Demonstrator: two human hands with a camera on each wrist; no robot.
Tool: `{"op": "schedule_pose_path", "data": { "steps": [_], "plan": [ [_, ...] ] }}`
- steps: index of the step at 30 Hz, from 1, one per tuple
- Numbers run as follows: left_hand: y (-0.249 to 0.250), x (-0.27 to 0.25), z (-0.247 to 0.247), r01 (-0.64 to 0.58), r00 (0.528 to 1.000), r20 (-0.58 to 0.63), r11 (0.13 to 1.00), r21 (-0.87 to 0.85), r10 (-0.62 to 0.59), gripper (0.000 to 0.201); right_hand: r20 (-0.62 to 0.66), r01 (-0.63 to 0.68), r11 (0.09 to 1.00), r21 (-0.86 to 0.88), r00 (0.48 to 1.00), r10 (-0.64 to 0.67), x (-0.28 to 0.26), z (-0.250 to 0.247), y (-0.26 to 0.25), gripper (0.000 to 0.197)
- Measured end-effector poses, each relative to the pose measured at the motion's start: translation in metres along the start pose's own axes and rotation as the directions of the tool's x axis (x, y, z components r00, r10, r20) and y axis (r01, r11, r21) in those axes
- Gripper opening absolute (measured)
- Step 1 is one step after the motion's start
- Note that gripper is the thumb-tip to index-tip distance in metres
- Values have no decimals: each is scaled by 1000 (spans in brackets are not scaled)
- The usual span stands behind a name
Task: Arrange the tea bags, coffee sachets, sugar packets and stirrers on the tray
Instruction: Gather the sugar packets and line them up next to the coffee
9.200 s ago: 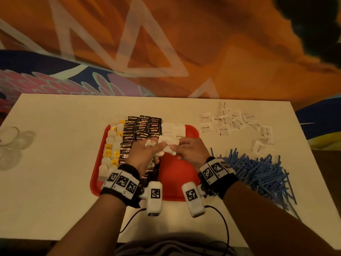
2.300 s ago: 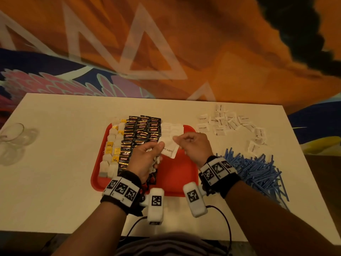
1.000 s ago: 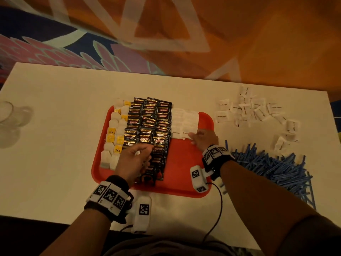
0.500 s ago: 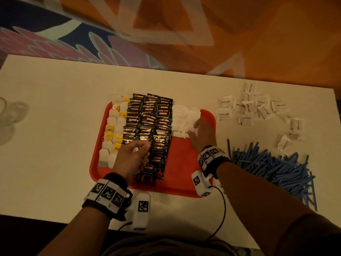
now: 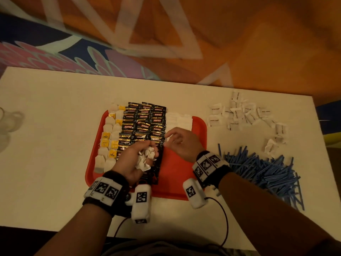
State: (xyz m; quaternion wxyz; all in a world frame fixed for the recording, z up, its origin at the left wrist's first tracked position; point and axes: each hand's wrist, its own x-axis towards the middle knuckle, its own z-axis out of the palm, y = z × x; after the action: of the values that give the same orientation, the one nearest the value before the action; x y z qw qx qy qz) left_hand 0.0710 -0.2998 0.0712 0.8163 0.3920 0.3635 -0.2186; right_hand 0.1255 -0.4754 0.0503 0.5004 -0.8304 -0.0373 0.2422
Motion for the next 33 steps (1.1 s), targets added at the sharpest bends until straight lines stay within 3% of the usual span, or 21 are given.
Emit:
{"op": "schedule_pose_path", "data": {
  "steps": [5,10,13,18,21,24,30,33],
  "plan": [
    [2,-8,17,-21,999,38,999,38,19,19,166,120,992,32,978,-124,-26,-1,-26,23],
    [4,-20,30,-27,998,65,996,86,22,18,155,216,976,4,965,-213,-41,-14,-27,31],
    [6,-25,34,-30,994,108,995,96,20,20,67,272,962,-26,961,-270,-51,-16,-31,24],
    [6,-40,44,-45,985,172,991,123,23,39,-117,209,977,49,972,-202,-61,-21,-39,8],
    [3,-44,42,-186,976,166,943,277,143,53,-122,116,983,143,988,-99,-65,-28,-44,3],
    [-3,-45,38,-327,944,189,833,445,270,43,-108,75,987,142,992,-60,-69,-33,-48,2],
    [-8,-44,38,-352,936,109,869,349,335,21,-255,36,960,276,966,37,-78,-37,-48,10],
    [-11,-47,39,-375,927,134,864,336,350,12,-139,-6,954,300,989,50,-83,-34,-51,19]
  ]
}}
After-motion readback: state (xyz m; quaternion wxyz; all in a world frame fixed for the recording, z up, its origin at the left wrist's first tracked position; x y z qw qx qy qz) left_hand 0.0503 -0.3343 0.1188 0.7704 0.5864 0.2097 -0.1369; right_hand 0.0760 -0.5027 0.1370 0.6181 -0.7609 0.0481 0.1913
